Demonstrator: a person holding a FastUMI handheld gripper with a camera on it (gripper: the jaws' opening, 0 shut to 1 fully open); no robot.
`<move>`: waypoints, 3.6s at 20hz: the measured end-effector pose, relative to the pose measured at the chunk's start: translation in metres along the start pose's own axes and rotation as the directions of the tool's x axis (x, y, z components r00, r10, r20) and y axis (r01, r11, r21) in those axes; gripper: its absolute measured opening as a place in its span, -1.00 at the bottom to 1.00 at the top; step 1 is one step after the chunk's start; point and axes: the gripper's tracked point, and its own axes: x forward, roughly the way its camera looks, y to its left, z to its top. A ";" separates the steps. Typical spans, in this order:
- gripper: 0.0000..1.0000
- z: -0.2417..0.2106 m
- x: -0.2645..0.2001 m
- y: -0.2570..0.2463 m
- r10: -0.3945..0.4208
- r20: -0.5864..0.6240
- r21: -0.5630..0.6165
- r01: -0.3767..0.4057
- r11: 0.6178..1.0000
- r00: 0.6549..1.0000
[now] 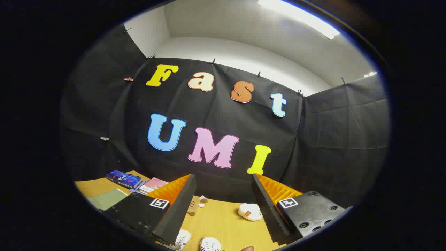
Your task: Open the storage box then place both shoes into the box .Put the left shoe in first, then the right shoe, with the right side of both shoes facing outward in a uniform manner.
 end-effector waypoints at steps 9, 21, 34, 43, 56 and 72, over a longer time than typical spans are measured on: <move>0.95 -0.008 0.003 0.001 0.001 -0.034 -0.001 -0.001 1.000 0.999; 0.95 -0.028 0.006 0.007 0.016 -0.070 -0.016 -0.017 1.000 0.997; 0.98 -0.119 -0.009 0.131 0.586 -0.182 0.507 -0.435 0.744 0.789; 0.97 -0.250 -0.055 0.193 0.835 -0.271 0.887 -0.212 0.410 0.479; 0.95 -0.310 -0.083 0.275 0.969 -0.052 0.995 0.093 0.030 0.243; 0.90 -0.296 -0.075 0.303 0.969 0.056 0.958 0.262 -0.120 0.241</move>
